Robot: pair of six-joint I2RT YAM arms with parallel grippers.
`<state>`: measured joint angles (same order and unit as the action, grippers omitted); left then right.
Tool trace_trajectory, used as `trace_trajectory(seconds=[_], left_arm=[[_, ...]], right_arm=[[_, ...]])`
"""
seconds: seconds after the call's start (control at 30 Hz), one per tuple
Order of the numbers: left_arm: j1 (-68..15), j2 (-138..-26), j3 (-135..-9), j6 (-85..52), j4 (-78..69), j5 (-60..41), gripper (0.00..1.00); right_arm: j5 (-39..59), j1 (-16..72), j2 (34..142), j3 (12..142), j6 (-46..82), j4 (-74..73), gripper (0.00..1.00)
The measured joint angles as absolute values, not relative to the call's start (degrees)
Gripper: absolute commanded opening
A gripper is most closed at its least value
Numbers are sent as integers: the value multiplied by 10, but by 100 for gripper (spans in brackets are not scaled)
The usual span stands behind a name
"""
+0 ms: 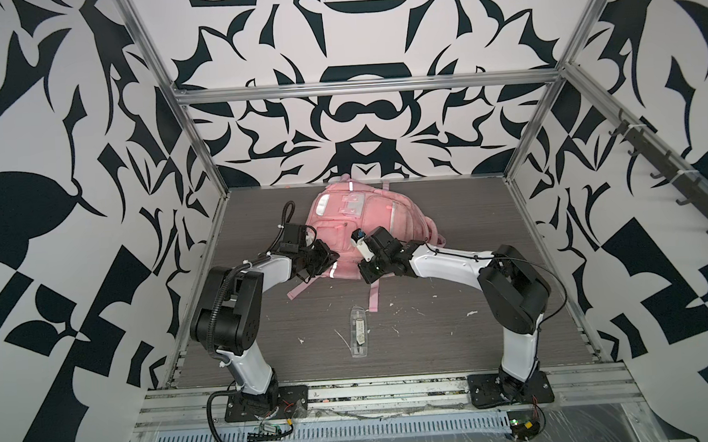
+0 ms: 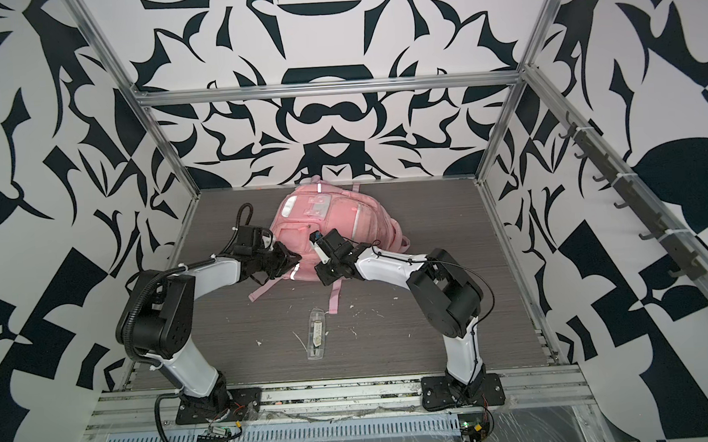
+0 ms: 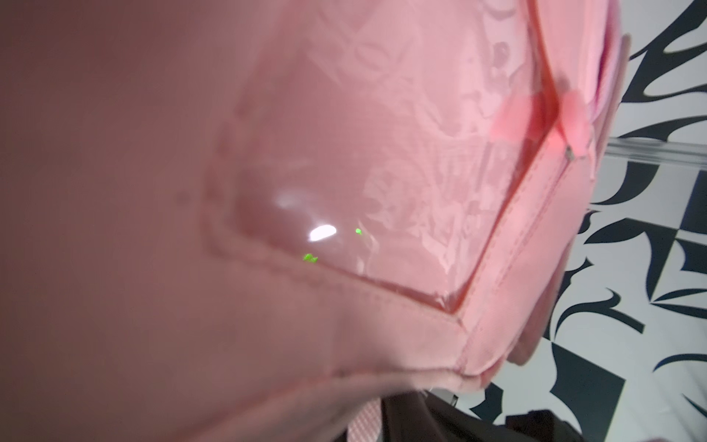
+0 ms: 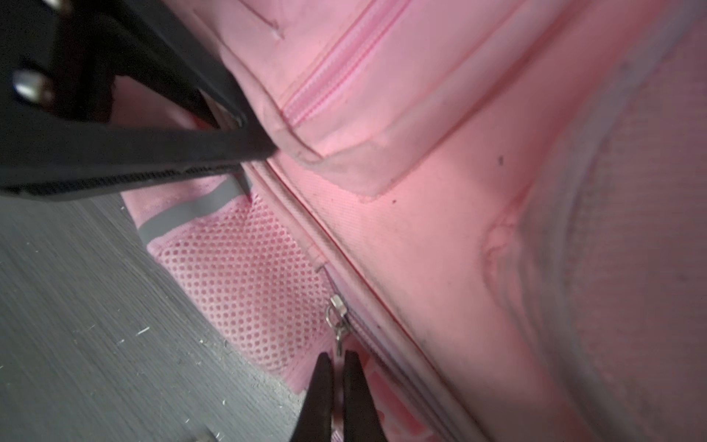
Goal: Pack the student bag
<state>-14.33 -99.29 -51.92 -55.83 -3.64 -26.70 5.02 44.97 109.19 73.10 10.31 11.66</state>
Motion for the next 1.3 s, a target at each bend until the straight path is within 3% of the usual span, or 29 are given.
trace_trajectory(seconds=[0.53,0.87,1.17,1.23,1.3], left_arm=[[-101,-994,-521,-550,-34,-279,4],[-89,-994,-521,-548,-34,-288,5],[-85,-1028,-555,-546,-32,-287,22],[-84,-1039,-570,-544,-32,-281,33],[-84,-1047,-584,-543,-31,-277,52]], right_arm=[[51,435,1037,672,108,153,0],[58,343,947,590,129,174,0],[53,338,950,589,153,175,0],[50,350,960,595,155,175,0],[44,363,969,604,157,179,0]])
